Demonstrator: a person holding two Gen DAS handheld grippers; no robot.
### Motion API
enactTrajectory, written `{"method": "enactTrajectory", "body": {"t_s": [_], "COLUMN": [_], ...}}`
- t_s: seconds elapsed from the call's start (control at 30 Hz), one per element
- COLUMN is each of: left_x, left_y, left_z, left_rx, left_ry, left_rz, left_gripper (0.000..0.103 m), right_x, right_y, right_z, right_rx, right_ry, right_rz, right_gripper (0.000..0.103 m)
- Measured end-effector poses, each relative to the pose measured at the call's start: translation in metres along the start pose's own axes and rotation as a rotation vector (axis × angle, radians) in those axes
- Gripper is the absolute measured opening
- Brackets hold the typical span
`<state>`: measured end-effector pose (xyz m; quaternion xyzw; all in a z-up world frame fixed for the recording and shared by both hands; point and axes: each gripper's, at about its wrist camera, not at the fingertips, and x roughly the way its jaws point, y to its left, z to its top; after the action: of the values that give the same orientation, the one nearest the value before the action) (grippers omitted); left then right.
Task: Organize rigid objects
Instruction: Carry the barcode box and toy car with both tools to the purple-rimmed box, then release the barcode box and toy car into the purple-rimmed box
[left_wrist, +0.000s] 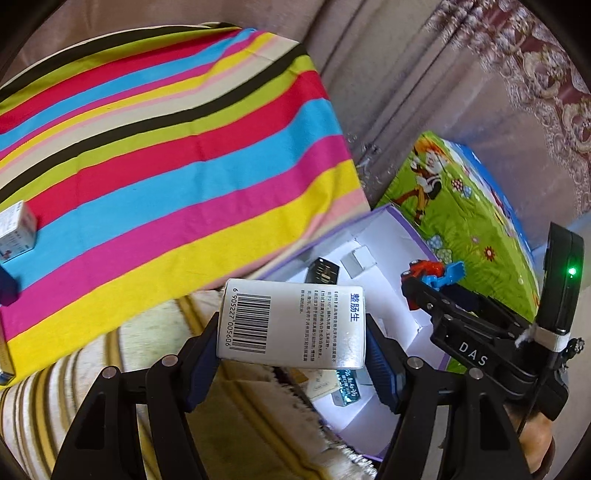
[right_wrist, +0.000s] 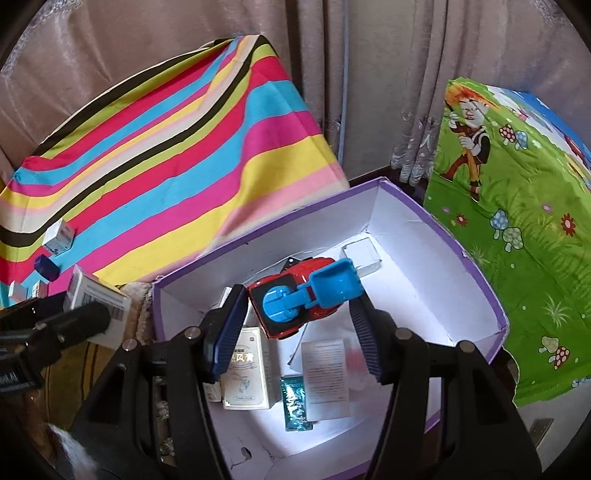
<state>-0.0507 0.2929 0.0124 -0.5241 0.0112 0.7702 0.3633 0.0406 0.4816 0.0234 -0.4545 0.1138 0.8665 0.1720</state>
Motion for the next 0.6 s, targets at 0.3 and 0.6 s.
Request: {"method": "enactTrajectory", "body": {"t_s": [0.3, 0.6], "left_x": [0.015, 0.011], "left_y": [-0.023, -0.02], "left_z": [0.002, 0.001], "left_rx": [0.046, 0.025], "left_ry": [0.037, 0.041], "left_rz": [-0.028, -0.043], "left_gripper": [0.079, 0.085], "right_x": [-0.001, -0.004], "right_y": [-0.009, -0.006], "right_z": [0.001, 0.001], "right_rx": [0.029, 0.028], "right_ry": [-0.011, -0.021], "right_rz": [-0.008, 0.001], "right_gripper": [0.061, 0.074]}}
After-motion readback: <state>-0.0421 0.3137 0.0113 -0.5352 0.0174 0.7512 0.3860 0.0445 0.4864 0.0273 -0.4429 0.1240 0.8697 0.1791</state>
